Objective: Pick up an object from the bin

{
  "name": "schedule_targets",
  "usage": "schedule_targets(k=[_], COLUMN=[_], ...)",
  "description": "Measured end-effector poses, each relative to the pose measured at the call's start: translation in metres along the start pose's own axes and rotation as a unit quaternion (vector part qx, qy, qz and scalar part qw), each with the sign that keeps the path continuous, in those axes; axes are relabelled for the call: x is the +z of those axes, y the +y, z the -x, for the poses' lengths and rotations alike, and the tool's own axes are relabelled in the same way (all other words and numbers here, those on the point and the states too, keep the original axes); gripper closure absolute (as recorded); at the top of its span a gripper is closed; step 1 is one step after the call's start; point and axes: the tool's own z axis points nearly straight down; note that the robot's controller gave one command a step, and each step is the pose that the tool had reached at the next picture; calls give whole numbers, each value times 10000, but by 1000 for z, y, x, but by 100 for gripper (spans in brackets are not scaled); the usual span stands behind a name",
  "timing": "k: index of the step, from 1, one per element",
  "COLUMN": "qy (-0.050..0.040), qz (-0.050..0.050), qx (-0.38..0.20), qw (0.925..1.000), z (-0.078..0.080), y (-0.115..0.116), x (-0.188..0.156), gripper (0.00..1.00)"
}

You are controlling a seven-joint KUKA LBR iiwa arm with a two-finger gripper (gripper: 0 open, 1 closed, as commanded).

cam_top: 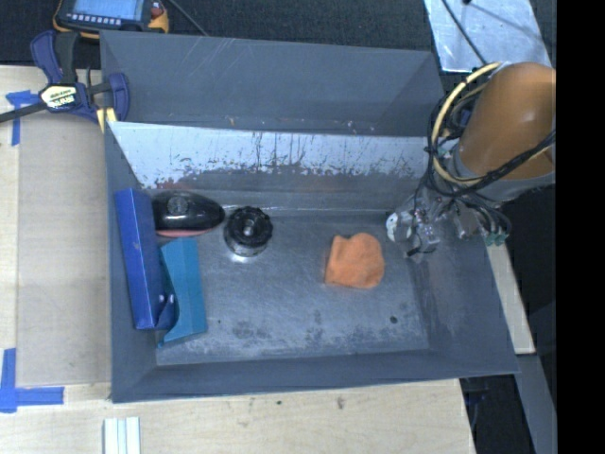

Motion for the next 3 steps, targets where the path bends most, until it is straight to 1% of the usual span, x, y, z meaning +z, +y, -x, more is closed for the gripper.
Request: schedule_targets(k=[1,2,3], qy=[-11,-12,-19], qz=[3,0,-6], qx=[-272,-272,-560], qw=[9996,9996,9984], z=[32,32,28], y=[33,33,39], x=[22,22,57], gripper=[0,0,0])
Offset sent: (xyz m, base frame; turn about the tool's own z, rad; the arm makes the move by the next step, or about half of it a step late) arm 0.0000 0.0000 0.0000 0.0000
